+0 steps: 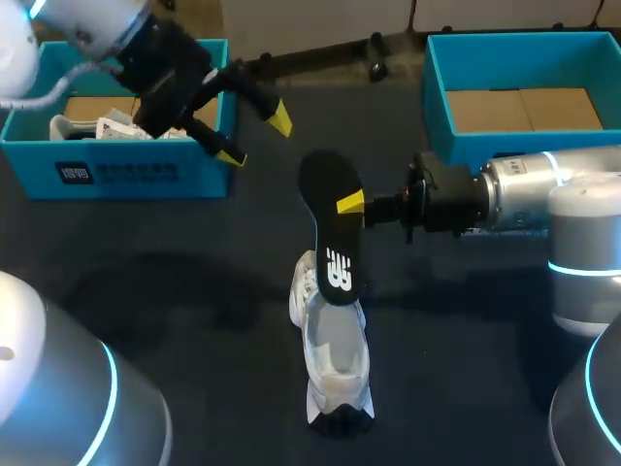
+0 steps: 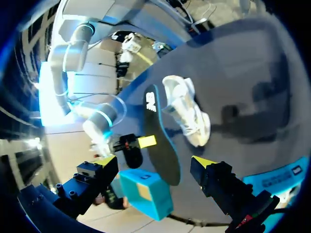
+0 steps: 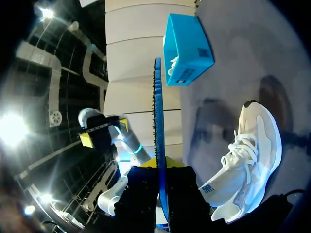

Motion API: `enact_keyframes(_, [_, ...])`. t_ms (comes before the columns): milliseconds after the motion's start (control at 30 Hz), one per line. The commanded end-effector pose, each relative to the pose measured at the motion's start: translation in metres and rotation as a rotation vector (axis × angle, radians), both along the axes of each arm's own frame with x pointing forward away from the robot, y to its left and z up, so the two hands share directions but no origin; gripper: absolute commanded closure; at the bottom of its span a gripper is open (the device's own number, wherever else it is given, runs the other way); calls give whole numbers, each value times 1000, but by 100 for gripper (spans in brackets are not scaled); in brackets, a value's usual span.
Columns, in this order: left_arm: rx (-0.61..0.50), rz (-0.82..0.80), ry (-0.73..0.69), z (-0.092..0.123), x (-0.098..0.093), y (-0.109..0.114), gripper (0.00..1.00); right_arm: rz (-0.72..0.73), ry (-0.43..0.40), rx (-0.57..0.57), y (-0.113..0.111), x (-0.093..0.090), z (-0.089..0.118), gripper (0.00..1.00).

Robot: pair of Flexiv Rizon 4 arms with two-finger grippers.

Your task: Take the shoe out of the shoebox, open the shoe tongue, remove and reinsert the insole, then place the shoe into the shoebox

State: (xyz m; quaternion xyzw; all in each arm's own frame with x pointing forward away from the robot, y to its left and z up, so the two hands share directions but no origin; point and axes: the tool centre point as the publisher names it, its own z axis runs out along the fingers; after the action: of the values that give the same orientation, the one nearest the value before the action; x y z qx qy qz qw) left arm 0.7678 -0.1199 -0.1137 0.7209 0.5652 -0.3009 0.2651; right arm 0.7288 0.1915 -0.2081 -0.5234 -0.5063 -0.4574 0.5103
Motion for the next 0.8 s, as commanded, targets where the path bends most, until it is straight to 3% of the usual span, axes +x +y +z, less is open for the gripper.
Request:
enact_keyframes(33, [-517, 46, 36, -7, -5, 5, 0, -1, -1, 1, 1, 0, -1, 100])
enact_keyframes(167, [-517, 46, 36, -7, -5, 5, 0, -1, -1, 1, 1, 0, -1, 100])
enact_keyframes(400, [-623, 116, 78, -44, -4, 16, 0, -1, -1, 1, 1, 0, -1, 100])
enact_keyframes(667, [-741, 184, 115, -60, -4, 21, 0, -1, -1, 1, 1, 0, -1, 100])
enact_keyframes(800, [-722, 201, 122, -65, -6, 18, 0, -1, -1, 1, 1, 0, -1, 100])
